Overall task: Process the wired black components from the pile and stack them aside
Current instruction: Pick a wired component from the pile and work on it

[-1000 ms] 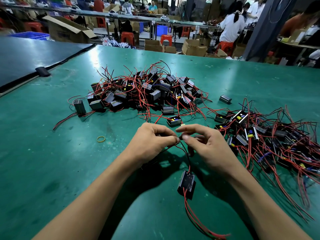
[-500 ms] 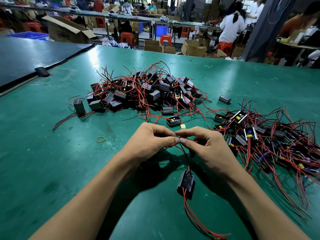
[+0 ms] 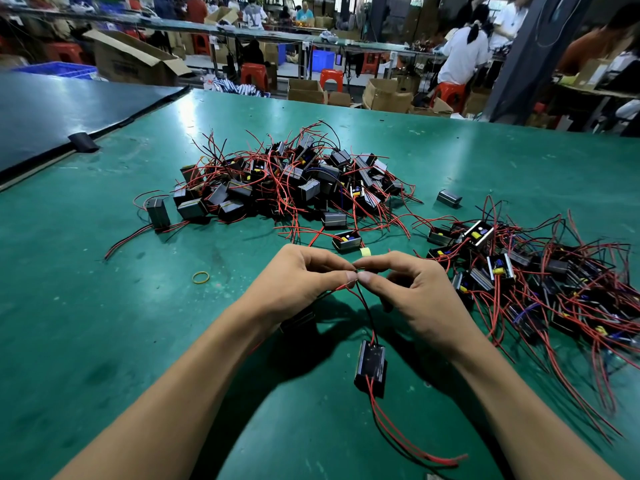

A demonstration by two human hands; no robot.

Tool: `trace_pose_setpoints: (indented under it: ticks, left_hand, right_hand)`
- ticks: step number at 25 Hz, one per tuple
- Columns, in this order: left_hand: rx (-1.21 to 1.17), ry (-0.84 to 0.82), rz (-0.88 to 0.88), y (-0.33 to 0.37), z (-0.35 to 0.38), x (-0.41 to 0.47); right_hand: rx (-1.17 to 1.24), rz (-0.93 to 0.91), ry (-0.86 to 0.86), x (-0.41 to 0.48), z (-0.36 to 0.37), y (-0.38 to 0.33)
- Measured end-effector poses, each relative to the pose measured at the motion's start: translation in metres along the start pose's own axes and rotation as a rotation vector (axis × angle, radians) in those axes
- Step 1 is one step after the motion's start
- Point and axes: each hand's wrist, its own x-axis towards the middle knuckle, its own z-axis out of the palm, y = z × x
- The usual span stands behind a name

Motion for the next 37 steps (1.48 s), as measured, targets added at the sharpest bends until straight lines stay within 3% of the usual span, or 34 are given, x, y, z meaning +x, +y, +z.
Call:
trace_pose_setpoints:
  ticks: [17, 21, 26, 30, 37]
  left_hand:
    - [0.215, 0.050, 0.067, 0.005, 0.004, -0.004]
    - [0.305, 0.069, 0.123, 0.007, 0.007, -0.006]
    - [0.290, 0.072, 0.105, 0.006, 0.005, -0.005]
    - [0.306, 0.115, 0.064, 0.002, 0.003, -0.003]
    - [0.291, 0.140, 0.051, 0.000, 0.003, -0.002]
  right_hand:
    - [-0.139, 0.016, 0.044, -0.002, 0.004, -0.009]
    - [-0.089, 0.157, 0.019, 0.001, 0.004, -0.010]
    - [0.151, 0.329, -0.093, 0.001, -0.001, -0.009]
    - [0.020, 0.190, -0.135, -0.001, -0.007, -0.008]
    - [-0.089, 0.005, 0.020, -0.006, 0.005, -0.002]
